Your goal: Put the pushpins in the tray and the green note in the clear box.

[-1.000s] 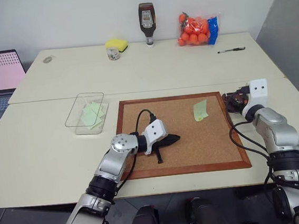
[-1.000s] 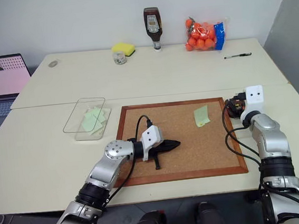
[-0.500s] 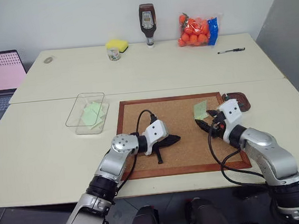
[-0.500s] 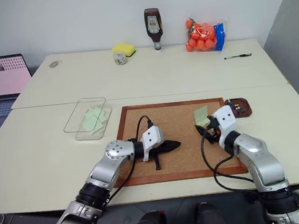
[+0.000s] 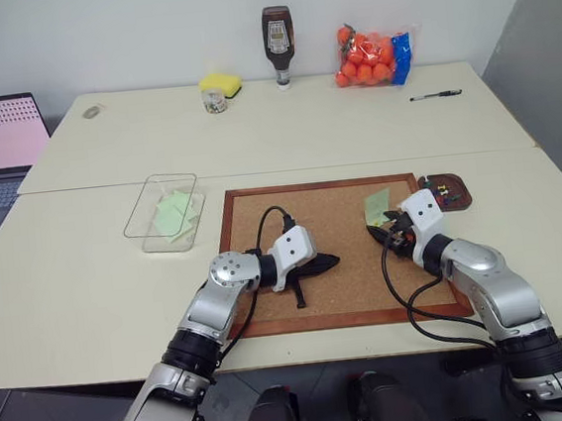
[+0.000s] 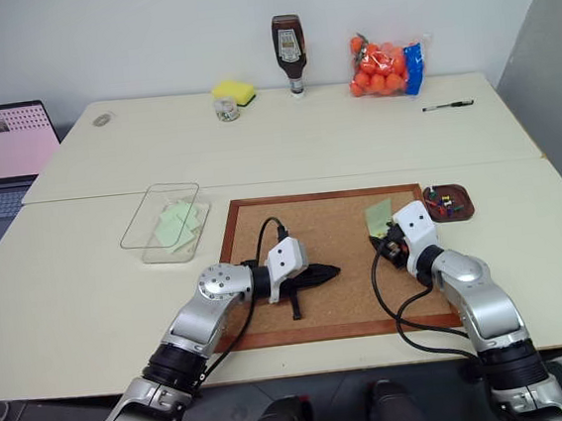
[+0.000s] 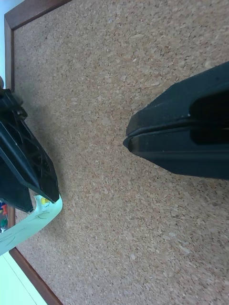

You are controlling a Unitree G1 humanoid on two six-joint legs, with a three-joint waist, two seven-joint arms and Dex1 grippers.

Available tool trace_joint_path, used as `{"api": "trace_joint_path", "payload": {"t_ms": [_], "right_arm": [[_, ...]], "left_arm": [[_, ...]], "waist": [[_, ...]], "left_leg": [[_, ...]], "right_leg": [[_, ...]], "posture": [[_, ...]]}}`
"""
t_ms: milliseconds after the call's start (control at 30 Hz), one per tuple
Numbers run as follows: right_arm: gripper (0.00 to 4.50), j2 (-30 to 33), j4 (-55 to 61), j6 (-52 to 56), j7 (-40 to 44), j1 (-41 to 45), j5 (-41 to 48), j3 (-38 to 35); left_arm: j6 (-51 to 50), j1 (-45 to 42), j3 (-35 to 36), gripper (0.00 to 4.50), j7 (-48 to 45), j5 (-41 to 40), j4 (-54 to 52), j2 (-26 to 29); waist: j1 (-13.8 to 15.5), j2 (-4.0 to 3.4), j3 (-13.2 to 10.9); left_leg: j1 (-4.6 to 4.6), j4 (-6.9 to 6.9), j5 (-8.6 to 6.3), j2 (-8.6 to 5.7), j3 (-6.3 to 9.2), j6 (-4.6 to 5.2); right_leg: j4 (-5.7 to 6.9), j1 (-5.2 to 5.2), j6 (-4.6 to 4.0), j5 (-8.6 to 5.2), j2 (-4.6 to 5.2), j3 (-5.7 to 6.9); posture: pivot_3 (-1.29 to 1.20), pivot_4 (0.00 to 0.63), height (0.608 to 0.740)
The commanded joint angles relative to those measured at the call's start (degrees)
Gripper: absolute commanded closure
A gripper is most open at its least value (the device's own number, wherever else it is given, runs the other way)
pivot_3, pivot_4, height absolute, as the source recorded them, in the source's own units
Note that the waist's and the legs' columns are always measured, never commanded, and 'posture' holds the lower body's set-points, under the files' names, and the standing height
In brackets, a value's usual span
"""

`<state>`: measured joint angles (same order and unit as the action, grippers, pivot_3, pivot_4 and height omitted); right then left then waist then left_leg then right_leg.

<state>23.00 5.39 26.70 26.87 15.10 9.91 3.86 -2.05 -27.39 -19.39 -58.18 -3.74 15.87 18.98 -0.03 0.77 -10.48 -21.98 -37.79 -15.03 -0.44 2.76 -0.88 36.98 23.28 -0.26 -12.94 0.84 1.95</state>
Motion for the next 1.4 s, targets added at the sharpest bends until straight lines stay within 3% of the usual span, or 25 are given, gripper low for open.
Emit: {"api": "trace_joint_path", "payload": {"t_ms": [33,300,967,1167,1400], "right_arm": [[2.99,0.0,-0.12,-2.16,0.82,1.58,-0.82,0.21],[4.44,-0.24,-0.78,-2.73,1.22,1.79,-1.51,0.32],[4.44,0.24,12.59,-1.48,0.95,0.75,1.56,-3.76],[4.44,0.46,13.82,-0.38,1.1,1.22,1.24,-2.94],[4.5,-0.23,13.96,0.04,0.45,1.69,0.86,-2.27]], "left_arm": [[-0.85,1.51,-2.54,4.5,-0.93,2.16,1.88,0.36],[-0.74,1.44,-2.52,4.5,-0.92,2.19,2.14,0.34],[-1.37,1.73,-2.24,4.5,-0.62,1.86,2.1,0.18],[-4.35,-1.22,1.74,4.5,2.44,-0.49,2.64,-1.46],[-17.16,-4.29,10.56,3.29,5.06,-9.71,-6.84,-1.39]], "waist": [[0.0,0.0,0.0],[0.0,0.0,0.0],[0.0,-0.01,-0.01],[0.07,0.0,-0.01],[-0.27,0.18,-0.19]], "left_leg": [[0.0,0.0,0.0,0.0,0.0,0.0],[0.0,0.0,0.0,0.0,0.01,0.0],[-0.01,0.01,0.0,0.0,0.05,0.0],[-0.01,-0.03,0.0,-0.02,0.05,0.0],[-0.06,-0.03,0.01,0.03,0.12,0.0]], "right_leg": [[0.0,0.0,0.0,0.0,0.0,0.0],[0.01,0.0,0.0,0.0,0.0,0.01],[-0.01,0.0,0.0,0.0,0.0,0.04],[0.0,-0.01,0.0,0.0,0.02,0.03],[0.05,0.06,0.04,0.02,-0.01,0.08]], "posture": [[0.0,0.15,0.74],[0.0,0.15,0.74],[0.0,0.15,0.74],[0.0,0.15,0.74],[0.0,0.15,0.74]]}}
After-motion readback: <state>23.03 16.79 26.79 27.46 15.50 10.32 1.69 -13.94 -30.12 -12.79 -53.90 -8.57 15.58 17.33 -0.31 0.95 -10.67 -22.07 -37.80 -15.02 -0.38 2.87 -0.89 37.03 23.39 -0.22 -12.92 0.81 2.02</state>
